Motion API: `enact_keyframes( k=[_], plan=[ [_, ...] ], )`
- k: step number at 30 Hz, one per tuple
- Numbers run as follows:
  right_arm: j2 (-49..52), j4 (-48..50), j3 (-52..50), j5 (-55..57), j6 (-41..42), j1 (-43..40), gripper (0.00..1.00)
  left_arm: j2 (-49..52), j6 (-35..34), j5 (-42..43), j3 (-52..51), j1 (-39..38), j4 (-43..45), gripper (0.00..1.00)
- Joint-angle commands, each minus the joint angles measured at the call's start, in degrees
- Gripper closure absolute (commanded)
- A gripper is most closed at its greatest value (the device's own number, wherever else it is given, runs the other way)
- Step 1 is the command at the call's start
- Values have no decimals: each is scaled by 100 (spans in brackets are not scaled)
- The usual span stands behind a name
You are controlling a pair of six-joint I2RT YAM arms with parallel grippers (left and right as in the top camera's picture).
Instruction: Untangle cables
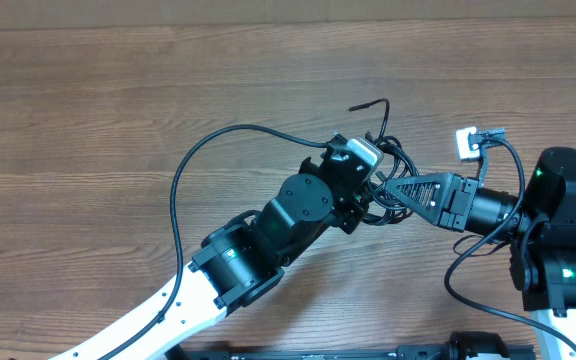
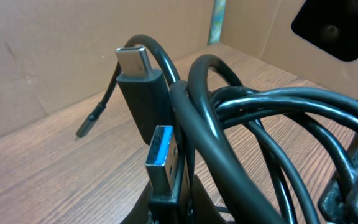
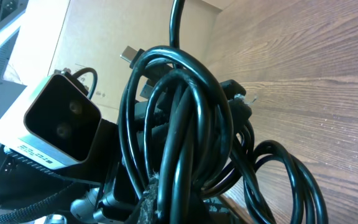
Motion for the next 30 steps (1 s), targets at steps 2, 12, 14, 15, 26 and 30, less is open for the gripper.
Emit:
enact_keyframes(
  k=[2,12,14,15,26,30],
  plan=[
    [-57,33,107,-160,-11,28,96,59,348,-238,76,-4,24,96],
    [-57,7,107,-162,-245,26,96,-59,391,-1908,76,-7,17,96],
    [-57,4,107,-157,-247,26,96,-103,391,-1902,76,-4,11,96],
    [-57,4,107,-155,-249,26,96,-142,389,-1888,76,-4,7,96],
    [-55,2,107,133,-490,15,96,-619,387,-1484,76,-9,-623,0],
    [-57,4,107,144,-715,15,96,-903,385,-1416,76,-9,-1043,0]
  ],
)
